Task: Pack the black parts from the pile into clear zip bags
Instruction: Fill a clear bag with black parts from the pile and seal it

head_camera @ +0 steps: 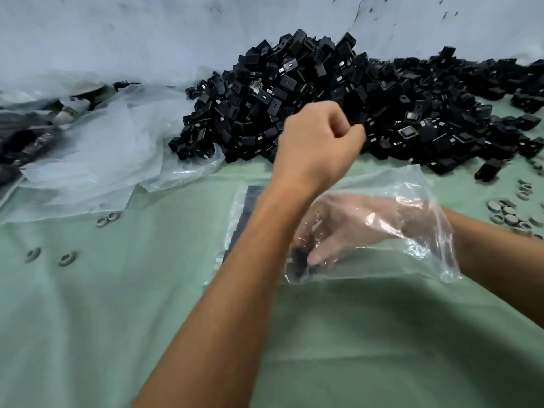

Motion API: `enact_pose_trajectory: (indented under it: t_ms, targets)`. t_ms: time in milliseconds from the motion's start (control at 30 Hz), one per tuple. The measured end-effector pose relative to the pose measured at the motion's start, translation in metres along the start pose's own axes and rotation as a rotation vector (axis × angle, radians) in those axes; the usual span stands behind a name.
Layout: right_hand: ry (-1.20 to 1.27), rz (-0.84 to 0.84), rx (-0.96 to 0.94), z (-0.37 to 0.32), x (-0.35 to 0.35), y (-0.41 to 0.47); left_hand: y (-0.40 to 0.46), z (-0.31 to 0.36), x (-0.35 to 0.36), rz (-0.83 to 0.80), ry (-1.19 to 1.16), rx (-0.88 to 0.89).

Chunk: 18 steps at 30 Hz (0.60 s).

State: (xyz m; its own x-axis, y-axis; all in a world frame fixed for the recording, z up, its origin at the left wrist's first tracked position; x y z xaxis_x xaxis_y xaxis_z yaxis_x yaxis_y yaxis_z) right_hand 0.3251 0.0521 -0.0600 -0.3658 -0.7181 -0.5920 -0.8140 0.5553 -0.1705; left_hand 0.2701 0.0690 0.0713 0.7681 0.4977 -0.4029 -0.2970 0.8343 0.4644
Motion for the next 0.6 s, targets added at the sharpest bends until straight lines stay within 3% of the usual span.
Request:
enact_pose_trajectory:
  t_ms: [133, 300, 467, 600]
  targets:
    - [0.086, 0.017, 0.009, -0.001, 0.002, 0.003, 0.026, -0.096, -0.057, 0.194, -0.051, -0.158]
    - [0.049, -0.001, -0.059, 0.000, 0.008, 0.006, 0.023, -0.179, -0.084, 0.250, -0.069, -0.254]
    - [0.099, -0.065, -0.003, 0.005, 0.009, 0.010, 0.018, -0.186, -0.067, 0.177, -0.211, -0.277]
    - [0.032, 0.157, 0.031, 0.016, -0.001, 0.020, 0.017, -0.183, -0.051, 0.039, -0.205, -0.236]
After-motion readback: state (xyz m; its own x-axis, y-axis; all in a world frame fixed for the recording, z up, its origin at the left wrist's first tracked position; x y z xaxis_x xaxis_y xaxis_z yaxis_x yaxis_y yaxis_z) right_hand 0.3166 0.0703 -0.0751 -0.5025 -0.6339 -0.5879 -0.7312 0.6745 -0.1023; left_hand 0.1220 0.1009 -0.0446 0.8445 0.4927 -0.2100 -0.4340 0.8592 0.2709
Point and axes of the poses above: each hand's wrist, its own y-axis towards the middle knuckle, its own x-axis out of the palm, z = x × y, the point moved 9 cm from there along y, towards the middle knuckle, and after that the axes turned 14 degrees about z, right-handed, at the moved point
